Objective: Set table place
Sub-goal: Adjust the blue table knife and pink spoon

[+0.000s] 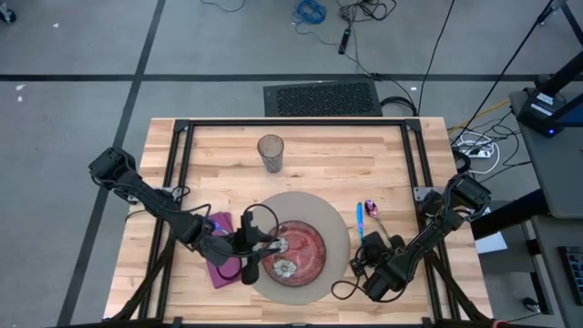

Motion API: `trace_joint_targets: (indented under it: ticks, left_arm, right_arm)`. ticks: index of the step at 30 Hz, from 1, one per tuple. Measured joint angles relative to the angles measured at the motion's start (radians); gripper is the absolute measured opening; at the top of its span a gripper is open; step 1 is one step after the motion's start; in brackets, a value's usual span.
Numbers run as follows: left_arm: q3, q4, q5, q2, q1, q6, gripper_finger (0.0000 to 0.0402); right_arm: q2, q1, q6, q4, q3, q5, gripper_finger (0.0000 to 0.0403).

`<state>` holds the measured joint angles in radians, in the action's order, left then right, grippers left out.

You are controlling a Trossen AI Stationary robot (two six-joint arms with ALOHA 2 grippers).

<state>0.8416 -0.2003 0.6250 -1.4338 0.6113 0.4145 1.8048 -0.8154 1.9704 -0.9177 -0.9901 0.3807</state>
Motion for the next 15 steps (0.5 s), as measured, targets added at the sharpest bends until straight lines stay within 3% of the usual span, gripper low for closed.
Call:
trace_joint_targets:
  ticks: [9,15]
  left_arm:
    - [0.0,0.005,0.0,0.0,0.005,-0.001,0.0107]
    - [0.0,0.004,0.0,0.0,0.005,-0.001,0.0107]
  right_arm:
    - [-0.01,-0.012,0.058,-0.361,-0.08,0.003,0.0]
    - [-0.01,-0.011,0.087,-0.416,-0.022,-0.102,0.0]
